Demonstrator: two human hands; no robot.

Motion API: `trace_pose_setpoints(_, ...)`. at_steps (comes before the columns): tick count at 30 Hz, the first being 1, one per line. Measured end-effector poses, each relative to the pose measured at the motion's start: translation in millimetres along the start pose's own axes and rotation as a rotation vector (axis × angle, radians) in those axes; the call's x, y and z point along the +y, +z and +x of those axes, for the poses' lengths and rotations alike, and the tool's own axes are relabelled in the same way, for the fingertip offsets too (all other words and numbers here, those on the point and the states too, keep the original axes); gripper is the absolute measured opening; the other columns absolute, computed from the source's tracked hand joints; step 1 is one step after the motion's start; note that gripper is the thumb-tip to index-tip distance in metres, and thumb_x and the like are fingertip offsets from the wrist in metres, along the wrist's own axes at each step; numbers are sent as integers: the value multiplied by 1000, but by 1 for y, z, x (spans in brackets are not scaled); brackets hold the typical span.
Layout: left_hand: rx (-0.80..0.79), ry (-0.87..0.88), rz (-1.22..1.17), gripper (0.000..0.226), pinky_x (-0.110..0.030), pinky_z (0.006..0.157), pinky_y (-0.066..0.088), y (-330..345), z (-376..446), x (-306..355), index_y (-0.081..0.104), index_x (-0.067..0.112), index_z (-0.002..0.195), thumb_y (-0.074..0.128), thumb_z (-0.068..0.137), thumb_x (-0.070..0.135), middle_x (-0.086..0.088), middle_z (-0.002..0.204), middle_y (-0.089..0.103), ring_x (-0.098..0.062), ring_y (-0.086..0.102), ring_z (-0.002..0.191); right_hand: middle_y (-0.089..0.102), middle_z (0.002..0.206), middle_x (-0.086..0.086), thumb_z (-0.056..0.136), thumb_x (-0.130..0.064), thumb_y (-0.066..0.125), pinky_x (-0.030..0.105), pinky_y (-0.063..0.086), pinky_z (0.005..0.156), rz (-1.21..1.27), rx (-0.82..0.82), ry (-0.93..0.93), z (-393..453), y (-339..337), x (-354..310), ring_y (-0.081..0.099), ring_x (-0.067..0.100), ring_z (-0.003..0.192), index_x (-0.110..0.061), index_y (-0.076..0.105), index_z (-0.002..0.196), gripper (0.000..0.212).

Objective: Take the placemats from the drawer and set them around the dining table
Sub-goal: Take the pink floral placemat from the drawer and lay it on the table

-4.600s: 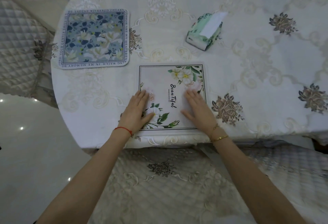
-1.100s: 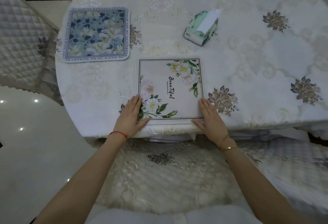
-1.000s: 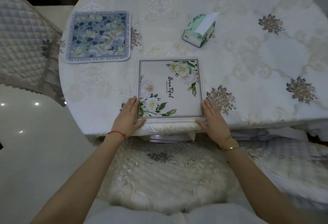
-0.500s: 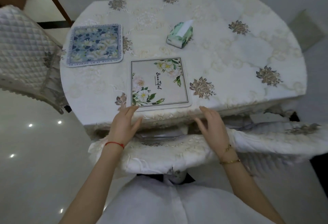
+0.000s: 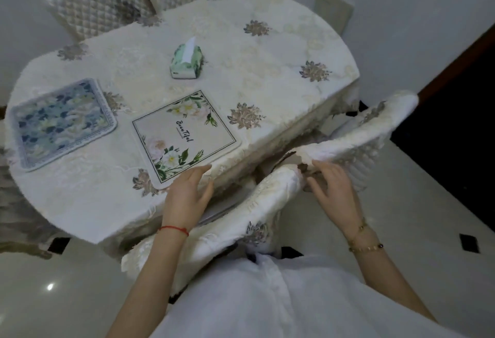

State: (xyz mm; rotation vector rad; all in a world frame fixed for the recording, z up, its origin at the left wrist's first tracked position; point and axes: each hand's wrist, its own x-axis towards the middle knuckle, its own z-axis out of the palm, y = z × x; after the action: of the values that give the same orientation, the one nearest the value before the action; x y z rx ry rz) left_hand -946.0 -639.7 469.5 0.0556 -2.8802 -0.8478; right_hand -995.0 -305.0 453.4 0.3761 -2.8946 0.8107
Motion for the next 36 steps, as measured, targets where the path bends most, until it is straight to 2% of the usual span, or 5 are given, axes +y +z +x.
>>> trace_pose_setpoints(6, -192, 284, 22, 31, -31, 93, 45, -8, -1, 7, 61, 16, 120, 55, 93, 29, -3, 117, 66, -21, 60, 107, 64, 121, 8, 98, -38, 47, 32, 37, 105, -61, 155, 262, -104, 4, -26, 57, 27, 113, -7, 57, 128, 45)
trace_pose_setpoints(14, -470, 668, -25, 33, -31, 86, 49, 8, -24, 32, 60, 17, 122, 56, 93, 32, -3, 111, 65, -20, 60, 100, 63, 123, 11, 95, -22, 60, 33, 40, 103, -117, 379, 655, -265, 7, -99, 55, 26, 114, -5, 57, 128, 38)
trace_pose_setpoints(20, -541, 942, -99, 26, -35, 85, 48, 25, -64, 83, 64, 11, 114, 59, 91, 23, -7, 103, 66, -24, 60, 91, 61, 126, 7, 94, -22, 60, 31, 40, 104, -162, 530, 976, -371, 10, -157, 52, 23, 118, -7, 57, 129, 38)
trace_pose_setpoints(28, -749, 1266, -163, 37, -34, 87, 48, 63, -167, 159, 65, 12, 113, 48, 90, 35, -9, 107, 68, -26, 63, 99, 62, 125, 8, 95, -27, 58, 12, 24, 103, -220, 718, 1317, -503, 24, -217, 53, 21, 115, -9, 58, 128, 38)
trace_pose_setpoints(36, -935, 1516, -296, 34, -33, 90, 48, 104, -338, 240, 66, 11, 112, 51, 91, 32, -6, 108, 69, -23, 62, 100, 62, 125, 10, 95, -24, 60, 27, 36, 103, -261, 915, 1591, -655, 24, -274, 54, 25, 117, -8, 58, 128, 37)
